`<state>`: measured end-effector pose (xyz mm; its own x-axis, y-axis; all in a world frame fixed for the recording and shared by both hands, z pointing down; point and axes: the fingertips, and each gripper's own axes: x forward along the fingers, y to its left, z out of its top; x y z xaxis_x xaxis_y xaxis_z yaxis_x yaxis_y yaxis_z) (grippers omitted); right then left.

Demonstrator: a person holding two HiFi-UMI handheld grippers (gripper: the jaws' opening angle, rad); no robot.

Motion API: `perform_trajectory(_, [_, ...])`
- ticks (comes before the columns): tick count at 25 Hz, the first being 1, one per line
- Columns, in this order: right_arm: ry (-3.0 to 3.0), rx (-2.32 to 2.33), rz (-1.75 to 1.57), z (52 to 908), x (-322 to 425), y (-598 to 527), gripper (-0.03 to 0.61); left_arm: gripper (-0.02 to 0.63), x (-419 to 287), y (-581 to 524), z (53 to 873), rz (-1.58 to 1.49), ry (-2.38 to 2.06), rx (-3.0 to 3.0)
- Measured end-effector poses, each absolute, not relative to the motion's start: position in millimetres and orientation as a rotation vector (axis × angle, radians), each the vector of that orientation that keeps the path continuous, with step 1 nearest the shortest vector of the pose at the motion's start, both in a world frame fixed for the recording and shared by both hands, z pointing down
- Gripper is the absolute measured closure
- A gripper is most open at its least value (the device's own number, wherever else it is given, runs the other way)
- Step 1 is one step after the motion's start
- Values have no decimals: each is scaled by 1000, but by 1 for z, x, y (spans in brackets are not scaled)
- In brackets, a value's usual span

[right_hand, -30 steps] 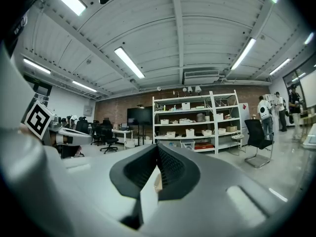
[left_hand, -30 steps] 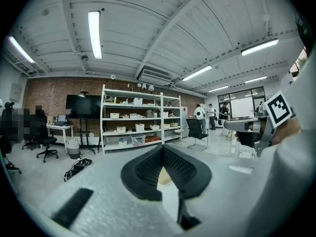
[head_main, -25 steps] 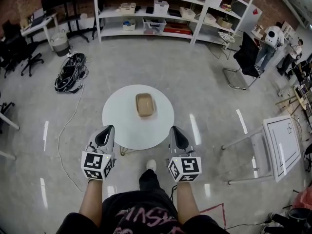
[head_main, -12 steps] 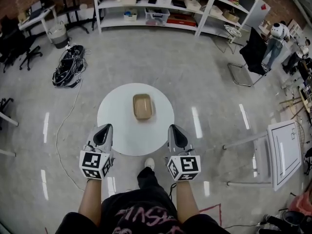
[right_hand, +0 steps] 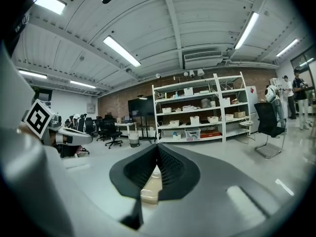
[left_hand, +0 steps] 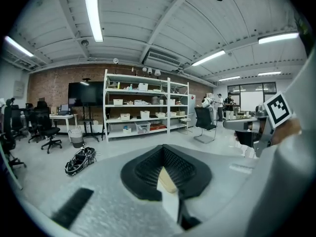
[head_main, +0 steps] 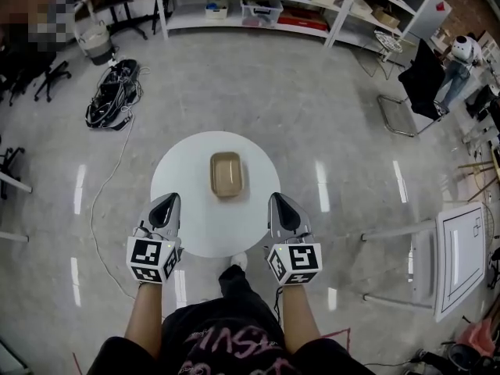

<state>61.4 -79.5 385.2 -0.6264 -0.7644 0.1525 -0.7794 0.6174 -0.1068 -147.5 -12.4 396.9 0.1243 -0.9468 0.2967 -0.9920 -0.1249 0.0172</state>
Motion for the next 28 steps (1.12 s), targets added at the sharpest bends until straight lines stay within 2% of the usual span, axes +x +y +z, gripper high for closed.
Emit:
perform_trajectory(13, [-2763,1255,287,395,71,-164,569,611,-140,-88,402,378,-1969,2136])
perform_trajectory(28, [-2753,1234,340,406,79,-201,569,611,-127,-122,409,401,-1955,2122])
